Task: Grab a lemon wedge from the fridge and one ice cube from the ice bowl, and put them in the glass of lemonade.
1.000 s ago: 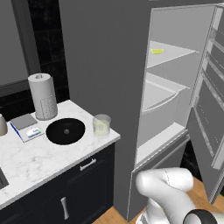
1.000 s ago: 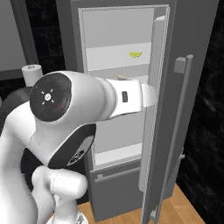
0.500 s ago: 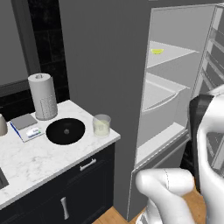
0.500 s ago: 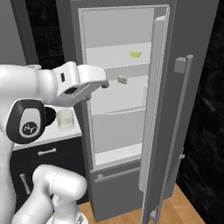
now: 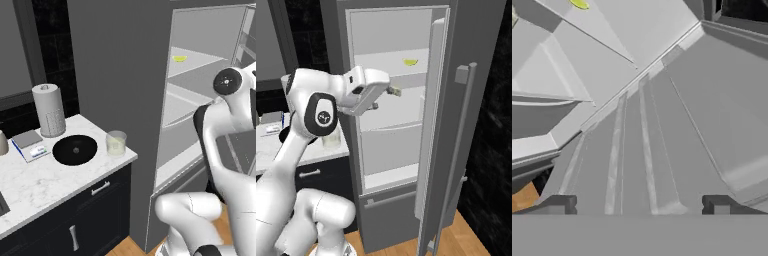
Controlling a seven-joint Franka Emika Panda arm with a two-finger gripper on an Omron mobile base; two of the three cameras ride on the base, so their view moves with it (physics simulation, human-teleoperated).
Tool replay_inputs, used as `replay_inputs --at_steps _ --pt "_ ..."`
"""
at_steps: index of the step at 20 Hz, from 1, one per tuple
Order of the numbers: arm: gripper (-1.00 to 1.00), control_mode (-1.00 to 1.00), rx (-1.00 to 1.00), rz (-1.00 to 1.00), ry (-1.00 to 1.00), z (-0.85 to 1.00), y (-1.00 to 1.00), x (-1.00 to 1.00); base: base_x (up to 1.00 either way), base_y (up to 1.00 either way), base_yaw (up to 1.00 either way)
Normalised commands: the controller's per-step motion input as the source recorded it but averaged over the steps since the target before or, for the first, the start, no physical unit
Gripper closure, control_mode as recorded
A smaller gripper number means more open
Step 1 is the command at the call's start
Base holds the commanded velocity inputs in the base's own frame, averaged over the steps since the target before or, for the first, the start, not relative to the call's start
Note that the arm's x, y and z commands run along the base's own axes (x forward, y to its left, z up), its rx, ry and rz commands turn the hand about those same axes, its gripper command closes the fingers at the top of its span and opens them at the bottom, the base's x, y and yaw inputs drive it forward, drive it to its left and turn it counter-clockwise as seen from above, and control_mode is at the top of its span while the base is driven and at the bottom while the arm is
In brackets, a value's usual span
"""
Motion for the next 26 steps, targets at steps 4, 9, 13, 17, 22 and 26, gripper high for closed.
replay_inputs --at_steps 4,9,13,17,22,26 --pt "-1.00 -1.00 -0.03 -0.05 0.35 -0.18 -0.43 0.96 0.00 0.00 0.00" --pt "-1.00 -1.00 0.00 -0.01 0.20 -0.40 -0.84 0.62 0.00 0.00 0.00" --pt "-1.00 -1.00 0.00 -0.01 0.04 -0.49 -0.87 0.40 0.00 0.00 0.00" --pt "-1.00 -1.00 0.00 -0.05 0.00 -0.38 -0.67 0.15 0.00 0.00 0.00" --pt "-1.00 -1.00 -0.02 -0.07 0.00 -0.24 -0.71 0.06 0.00 0.00 0.00" --pt "-1.00 -1.00 -0.01 -0.08 0.00 -0.11 -0.87 0.10 0.00 0.00 0.00"
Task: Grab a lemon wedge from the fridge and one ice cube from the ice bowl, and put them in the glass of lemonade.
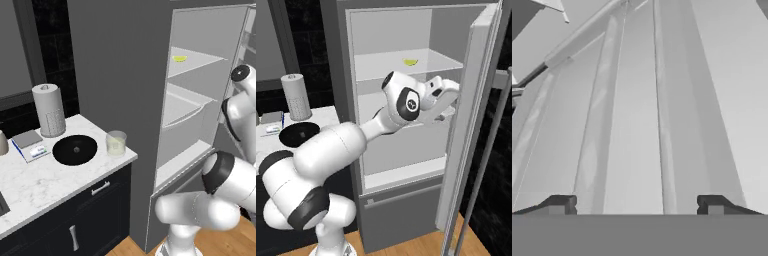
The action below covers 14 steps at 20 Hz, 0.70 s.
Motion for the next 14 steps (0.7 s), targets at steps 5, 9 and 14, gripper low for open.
replay_inputs --at_steps 5,9,14 --pt "-1.00 -1.00 0.00 -0.09 0.00 0.00 -0.99 0.25 0.00 0.00 0.00" --pt "-1.00 -1.00 0.00 -0.05 0.00 0.04 -0.87 0.09 0.00 0.00 0.00" --pt "-1.00 -1.00 0.02 0.00 -0.30 0.19 0.18 -0.81 0.00 0.00 0.00"
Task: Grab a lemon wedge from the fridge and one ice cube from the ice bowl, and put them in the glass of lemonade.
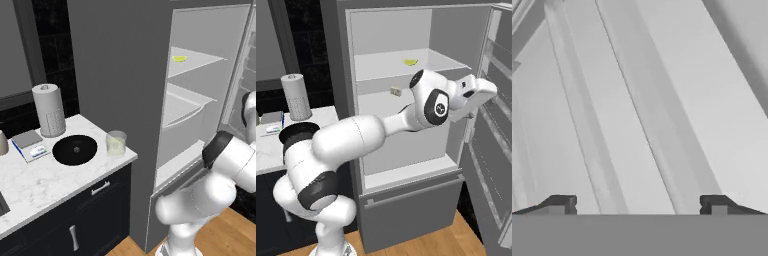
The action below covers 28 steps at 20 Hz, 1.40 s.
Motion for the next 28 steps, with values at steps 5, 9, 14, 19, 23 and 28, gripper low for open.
replay_inputs --at_steps 5,9,14,19,23,28 --pt "-1.00 -1.00 0.01 0.03 -0.40 0.24 0.63 -0.75 0.00 0.00 0.00" --pt "-1.00 -1.00 0.08 0.00 -0.46 0.15 0.71 -0.63 0.00 0.00 0.00" --pt "-1.00 -1.00 0.22 0.00 -0.42 0.00 0.86 -0.22 0.00 0.00 0.00" --pt "-1.00 -1.00 0.24 0.04 -0.24 0.00 1.00 -0.05 0.00 0.00 0.00" --pt "-1.00 -1.00 0.20 0.16 -0.01 0.00 0.88 -0.13 0.00 0.00 0.00" --pt "-1.00 -1.00 0.22 0.27 0.11 -0.03 0.48 -0.15 0.00 0.00 0.00"
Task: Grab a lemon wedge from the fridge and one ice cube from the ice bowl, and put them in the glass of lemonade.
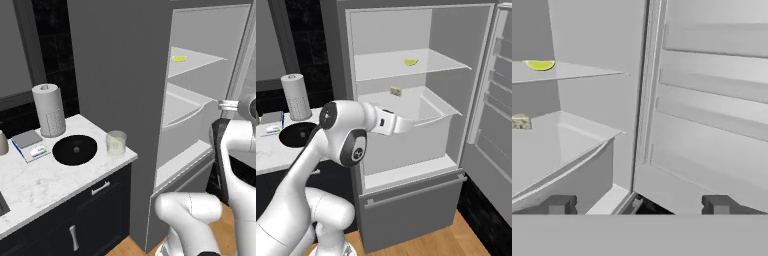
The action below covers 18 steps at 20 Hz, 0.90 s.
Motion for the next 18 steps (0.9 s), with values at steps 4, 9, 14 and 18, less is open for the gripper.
replay_inputs --at_steps 4,9,14,18 --pt "-1.00 -1.00 0.22 0.28 0.34 -0.02 0.05 -0.09 0.00 0.00 0.00" --pt "-1.00 -1.00 0.18 0.23 0.28 0.00 0.04 -0.18 0.00 0.00 0.00" --pt "-1.00 -1.00 0.11 0.03 -0.01 0.00 0.31 -0.52 0.00 0.00 0.00" --pt "-1.00 -1.00 0.02 -0.07 -0.05 -0.01 0.86 -0.94 0.00 0.00 0.00"
